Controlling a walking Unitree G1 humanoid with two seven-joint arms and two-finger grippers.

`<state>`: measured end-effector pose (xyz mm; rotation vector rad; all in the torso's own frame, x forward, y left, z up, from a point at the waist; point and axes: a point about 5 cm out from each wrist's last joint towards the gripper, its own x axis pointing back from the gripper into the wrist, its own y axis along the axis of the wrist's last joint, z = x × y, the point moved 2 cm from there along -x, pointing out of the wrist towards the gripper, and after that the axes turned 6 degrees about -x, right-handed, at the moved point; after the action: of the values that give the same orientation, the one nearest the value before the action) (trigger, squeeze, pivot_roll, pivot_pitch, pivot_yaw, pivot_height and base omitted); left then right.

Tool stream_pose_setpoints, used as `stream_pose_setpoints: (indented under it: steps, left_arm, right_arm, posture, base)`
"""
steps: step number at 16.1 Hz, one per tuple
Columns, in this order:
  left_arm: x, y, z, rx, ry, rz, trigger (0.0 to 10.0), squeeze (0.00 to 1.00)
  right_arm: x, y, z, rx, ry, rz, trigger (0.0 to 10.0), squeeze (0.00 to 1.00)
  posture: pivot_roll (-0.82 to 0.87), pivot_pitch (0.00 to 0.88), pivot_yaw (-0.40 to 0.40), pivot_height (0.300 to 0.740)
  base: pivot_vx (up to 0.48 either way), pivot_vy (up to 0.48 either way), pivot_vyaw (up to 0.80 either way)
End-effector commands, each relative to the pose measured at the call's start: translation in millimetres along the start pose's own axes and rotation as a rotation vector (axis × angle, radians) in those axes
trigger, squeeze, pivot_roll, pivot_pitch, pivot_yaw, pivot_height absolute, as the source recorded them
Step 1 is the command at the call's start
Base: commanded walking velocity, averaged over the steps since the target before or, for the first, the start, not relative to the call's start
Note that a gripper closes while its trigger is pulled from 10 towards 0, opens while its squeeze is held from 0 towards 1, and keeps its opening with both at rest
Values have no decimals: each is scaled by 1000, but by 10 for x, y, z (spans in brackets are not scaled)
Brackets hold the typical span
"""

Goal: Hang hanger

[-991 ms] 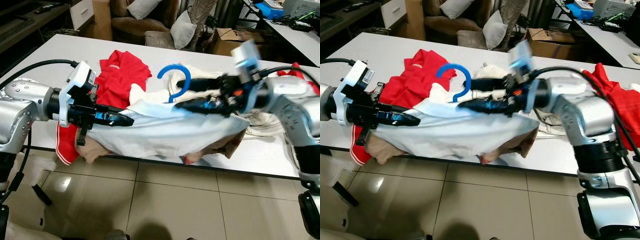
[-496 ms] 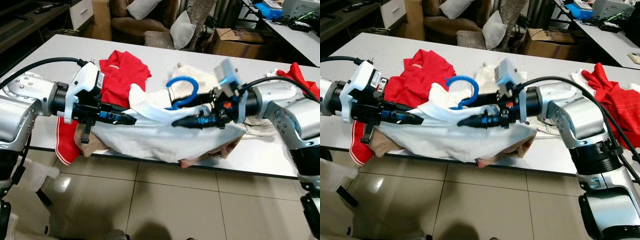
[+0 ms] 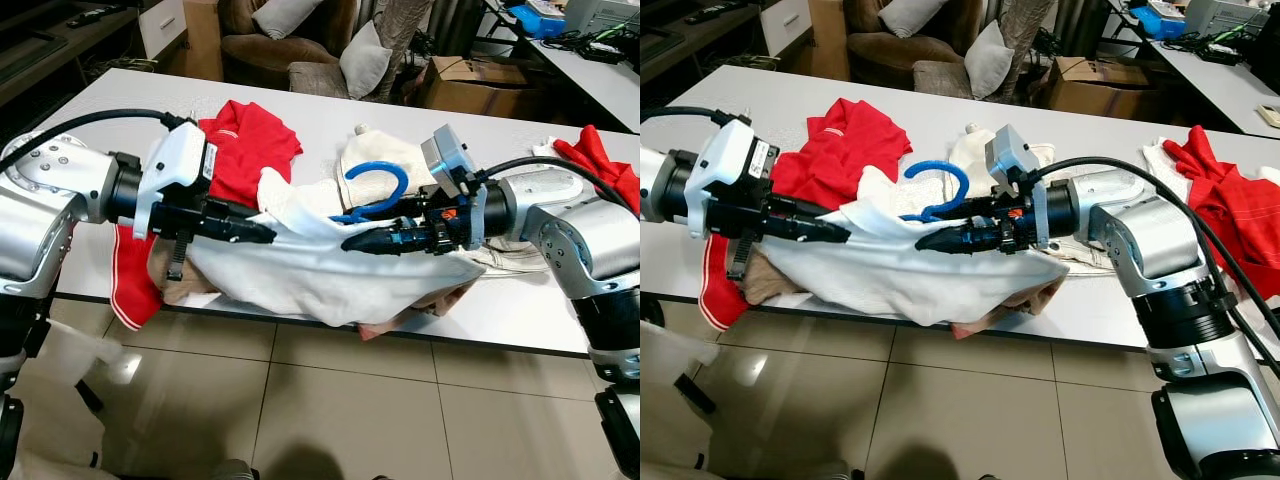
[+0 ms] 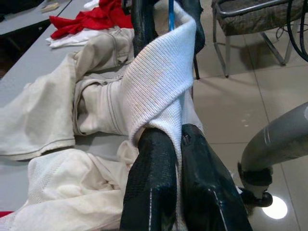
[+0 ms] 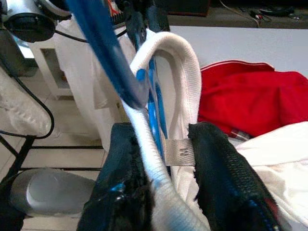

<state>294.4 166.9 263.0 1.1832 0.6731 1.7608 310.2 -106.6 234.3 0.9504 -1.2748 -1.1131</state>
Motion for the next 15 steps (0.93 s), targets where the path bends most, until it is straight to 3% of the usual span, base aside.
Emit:
stream_pose_setpoints:
  steps: [1,4,12,13,14,15]
  left_arm:
    - [14,168,49,-71,17,-48,0,0]
    - [50,240,92,-69,40,-99,0,0]
    - [125,231,182,-56,106,-127,0,0]
    - [126,207,218,-61,145,-137,10000,0]
    - [130,202,238,-20,154,-189,10000,0]
    - [137,198,241,-8,153,-204,10000,976]
  right_arm:
    - [-7,13,-10,-13,-4,-2,0,0]
    - [-16,-7,-10,-16,-1,9,0,0]
    - [32,20,22,-23,32,-24,0,0]
    - [42,21,19,-29,23,-29,0,0]
    - [48,26,15,-31,13,-38,0,0]
    - [53,31,11,-30,4,-46,0,0]
  posture:
    - [-12,0,-80,740]
    - [-10,0,-81,740]
    - [-12,0,-74,740]
    - [-12,0,-73,740]
    - [-13,0,-73,740]
    - [-14,0,-72,740]
  base:
    - [0,0,0]
    - [0,0,0]
    - [0,0,0]
    - [0,0,0]
    - [0,0,0]
    - [0,0,0]
